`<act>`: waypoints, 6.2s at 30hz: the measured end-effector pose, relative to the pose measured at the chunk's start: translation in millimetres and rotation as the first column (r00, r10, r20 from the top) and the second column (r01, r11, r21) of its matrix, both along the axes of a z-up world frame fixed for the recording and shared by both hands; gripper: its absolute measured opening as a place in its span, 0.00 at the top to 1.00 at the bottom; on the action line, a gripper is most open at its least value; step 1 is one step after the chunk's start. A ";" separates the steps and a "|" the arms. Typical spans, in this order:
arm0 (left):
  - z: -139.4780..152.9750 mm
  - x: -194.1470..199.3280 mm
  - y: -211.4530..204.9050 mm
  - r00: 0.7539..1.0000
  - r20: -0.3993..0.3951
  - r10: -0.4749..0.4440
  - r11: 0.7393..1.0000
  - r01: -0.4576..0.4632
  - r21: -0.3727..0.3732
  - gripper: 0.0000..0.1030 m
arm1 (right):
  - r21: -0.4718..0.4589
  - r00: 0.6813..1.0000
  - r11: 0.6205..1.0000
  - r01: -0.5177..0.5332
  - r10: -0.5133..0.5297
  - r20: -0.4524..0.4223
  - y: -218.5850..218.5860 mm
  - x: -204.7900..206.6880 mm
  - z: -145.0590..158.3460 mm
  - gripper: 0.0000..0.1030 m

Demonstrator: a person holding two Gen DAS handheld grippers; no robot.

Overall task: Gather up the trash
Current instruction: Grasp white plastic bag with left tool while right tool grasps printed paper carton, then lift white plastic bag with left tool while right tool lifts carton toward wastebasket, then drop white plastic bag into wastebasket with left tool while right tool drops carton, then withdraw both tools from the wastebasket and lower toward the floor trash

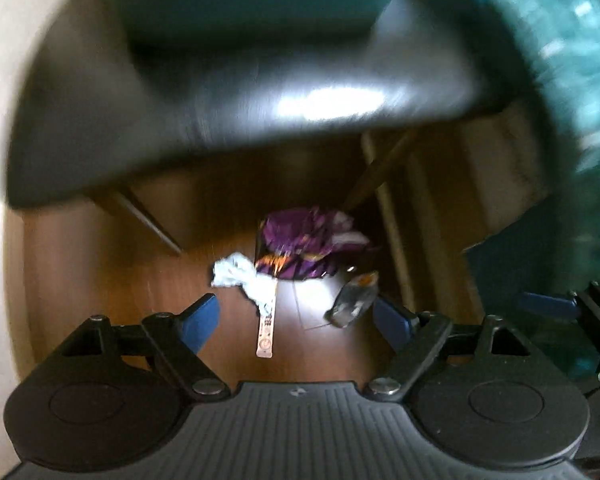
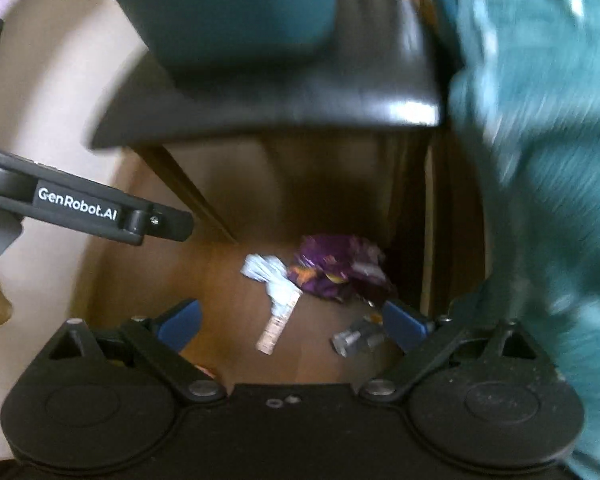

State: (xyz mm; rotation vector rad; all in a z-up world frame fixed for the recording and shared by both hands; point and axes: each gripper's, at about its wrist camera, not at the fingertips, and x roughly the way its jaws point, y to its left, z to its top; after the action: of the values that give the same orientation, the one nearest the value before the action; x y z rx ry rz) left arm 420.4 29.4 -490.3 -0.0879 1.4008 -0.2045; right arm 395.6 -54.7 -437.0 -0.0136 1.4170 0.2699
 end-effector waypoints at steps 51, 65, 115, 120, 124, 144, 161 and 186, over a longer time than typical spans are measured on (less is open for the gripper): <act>-318.4 13.5 2.3 0.936 -0.280 0.215 0.976 -0.198 0.090 0.54 | -0.174 0.882 0.905 0.387 -0.419 -0.215 -77.1 -47.6 -321.3 0.97; -43.6 -24.1 18.0 0.980 -0.175 0.098 0.995 -0.092 0.045 0.54 | -0.025 0.986 0.989 0.148 -0.149 -0.076 -18.8 -32.7 -58.3 0.97; 347.7 199.6 43.6 0.979 0.169 -0.117 0.993 0.109 0.055 0.53 | 0.055 0.965 0.995 -0.081 0.065 0.253 79.0 283.4 299.3 0.97; 312.1 223.2 37.3 0.980 0.091 -0.179 0.983 0.174 0.054 0.54 | -0.016 0.983 0.999 -0.038 0.041 0.181 87.3 303.1 258.6 0.97; 292.5 232.5 32.6 0.975 0.055 -0.215 0.976 0.213 0.043 0.54 | -0.053 0.991 0.998 -0.019 0.026 0.131 91.5 310.3 238.0 0.97; 277.7 227.5 45.9 0.970 0.025 -0.241 0.970 0.241 -0.006 0.44 | -0.127 0.997 0.991 -0.035 0.043 0.059 101.9 308.2 220.2 0.72; 360.4 164.3 32.0 0.964 0.232 -0.132 0.991 0.136 -0.001 0.39 | -0.017 0.978 0.997 -0.072 0.074 0.196 68.2 264.3 303.1 0.56; 429.6 -6.7 -28.1 0.919 0.390 0.057 0.997 -0.070 0.019 0.28 | 0.160 0.916 0.960 -0.228 0.157 0.369 -31.8 123.8 400.7 0.34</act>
State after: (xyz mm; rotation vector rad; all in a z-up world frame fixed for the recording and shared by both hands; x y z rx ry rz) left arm 413.7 1.3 -60.8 -0.0615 1.0016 -0.1351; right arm 519.4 -86.5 -36.2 -0.0363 1.0242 0.5470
